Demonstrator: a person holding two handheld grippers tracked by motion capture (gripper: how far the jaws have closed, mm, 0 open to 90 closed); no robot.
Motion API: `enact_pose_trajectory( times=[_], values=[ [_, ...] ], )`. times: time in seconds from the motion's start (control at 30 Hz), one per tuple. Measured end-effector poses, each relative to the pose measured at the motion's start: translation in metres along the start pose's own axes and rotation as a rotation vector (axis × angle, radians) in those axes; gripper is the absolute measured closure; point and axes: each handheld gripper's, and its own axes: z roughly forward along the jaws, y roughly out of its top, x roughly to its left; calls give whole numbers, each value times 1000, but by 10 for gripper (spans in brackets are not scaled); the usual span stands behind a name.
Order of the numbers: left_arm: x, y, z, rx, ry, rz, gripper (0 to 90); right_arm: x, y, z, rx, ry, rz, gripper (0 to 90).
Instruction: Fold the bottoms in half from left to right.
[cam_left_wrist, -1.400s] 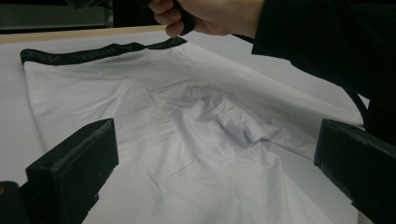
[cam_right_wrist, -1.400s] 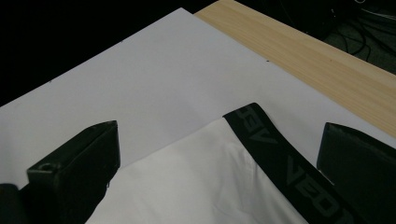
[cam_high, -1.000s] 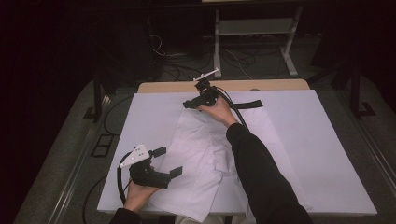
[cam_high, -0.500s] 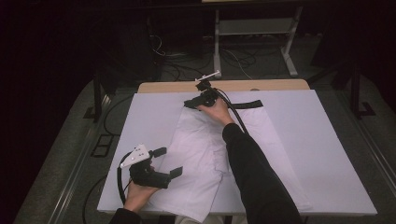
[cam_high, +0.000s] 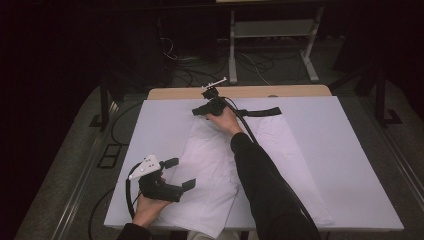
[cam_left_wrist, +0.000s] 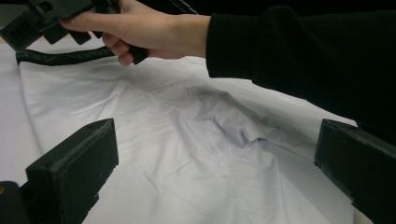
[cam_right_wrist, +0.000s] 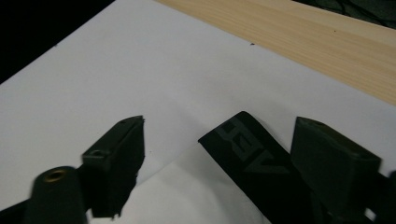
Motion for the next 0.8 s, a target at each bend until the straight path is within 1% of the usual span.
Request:
enact_pose_trajectory(
  times=[0.07,0.1,0.13,0.17,0.2,0.23,0.3,0.33,0.37,0.5,0.57,0.6,0.67,0.7,0.73,0.8],
  values=[
    [0,0,0,0,1,0,0,1,0,2,8,-2,-3,211],
    [0,0,0,-1,1,0,0,3,0,4,15,-12,-6,245],
    [0,0,0,-1,1,0,0,7,1,8,24,-35,-13,281],
    [0,0,0,-1,1,0,0,8,1,9,28,-40,-10,300],
    [0,0,0,-1,1,0,0,8,1,9,28,-40,-10,300],
    [0,0,-1,-2,0,0,0,11,1,13,36,-67,-17,338],
    [0,0,0,0,-2,1,0,13,1,15,45,-84,-20,353],
    [0,0,0,0,-2,1,0,13,1,15,45,-84,-20,353],
    [-1,0,0,0,-2,1,0,14,1,18,50,-103,-19,369],
    [-1,0,-1,-1,-3,2,0,15,1,21,52,-121,-18,388],
    [0,0,-1,-2,-1,1,0,16,1,23,55,-138,-19,400],
    [0,0,-1,-2,0,1,0,18,1,24,52,-158,-20,423],
    [0,0,-1,-3,0,1,0,19,0,26,59,-175,-17,439],
    [0,0,-1,-2,-1,1,0,19,0,26,59,-175,-17,439],
    [0,0,-1,-1,-1,3,0,21,0,27,57,-193,-17,469],
    [-1,0,-1,-2,-1,3,0,21,1,28,59,-211,-14,497]
  ],
)
